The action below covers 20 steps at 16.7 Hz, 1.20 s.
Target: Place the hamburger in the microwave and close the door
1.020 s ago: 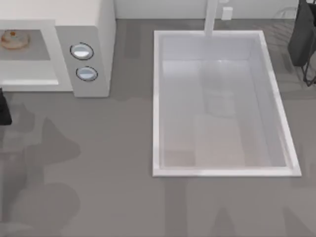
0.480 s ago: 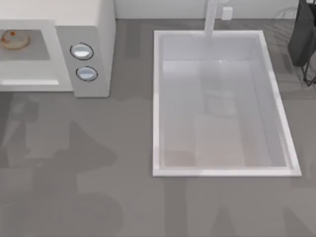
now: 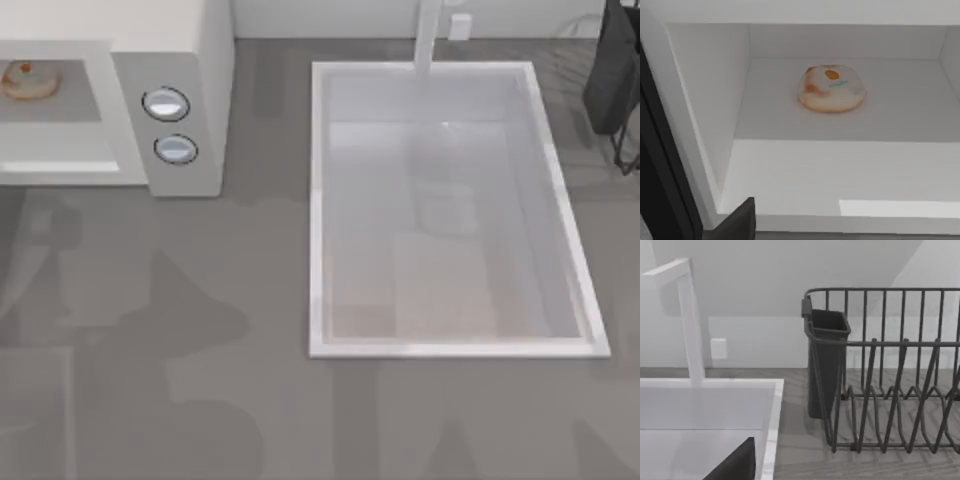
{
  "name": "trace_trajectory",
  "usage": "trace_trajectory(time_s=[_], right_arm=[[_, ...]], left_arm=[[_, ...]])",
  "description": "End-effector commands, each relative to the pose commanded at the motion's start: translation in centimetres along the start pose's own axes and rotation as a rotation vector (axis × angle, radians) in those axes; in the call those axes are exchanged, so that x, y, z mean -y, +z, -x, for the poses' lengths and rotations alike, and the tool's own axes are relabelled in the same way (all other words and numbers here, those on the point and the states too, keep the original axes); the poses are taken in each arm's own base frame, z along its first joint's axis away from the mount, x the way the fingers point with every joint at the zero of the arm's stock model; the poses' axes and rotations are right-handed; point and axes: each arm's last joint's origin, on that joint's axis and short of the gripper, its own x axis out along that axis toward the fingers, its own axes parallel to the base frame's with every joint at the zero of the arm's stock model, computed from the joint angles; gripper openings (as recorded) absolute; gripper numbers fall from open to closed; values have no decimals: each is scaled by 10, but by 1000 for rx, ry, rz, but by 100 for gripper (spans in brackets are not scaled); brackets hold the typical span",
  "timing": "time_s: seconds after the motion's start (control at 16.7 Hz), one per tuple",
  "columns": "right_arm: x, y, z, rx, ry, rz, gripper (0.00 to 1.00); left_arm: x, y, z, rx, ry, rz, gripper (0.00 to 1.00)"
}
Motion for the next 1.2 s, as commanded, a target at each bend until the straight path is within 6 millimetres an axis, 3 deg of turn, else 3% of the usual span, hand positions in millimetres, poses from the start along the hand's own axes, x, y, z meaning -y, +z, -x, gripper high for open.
trace_trajectory(time_s=[0.18,0.42,0.72,0.9,1.2], right_arm=[[0,0,0,0,0,0,100],[0,0,0,0,0,0,100],[0,0,0,0,0,0,100],[0,0,0,0,0,0,100],[0,0,0,0,0,0,100]], left_arm=[[16,0,21,20,0,-6,100],[39,2,69,128,3,-25,100],[59,-19,124,275,5,-28,100],[65,-41,142,322,5,-18,100],[69,-67,148,341,2,-2,100]])
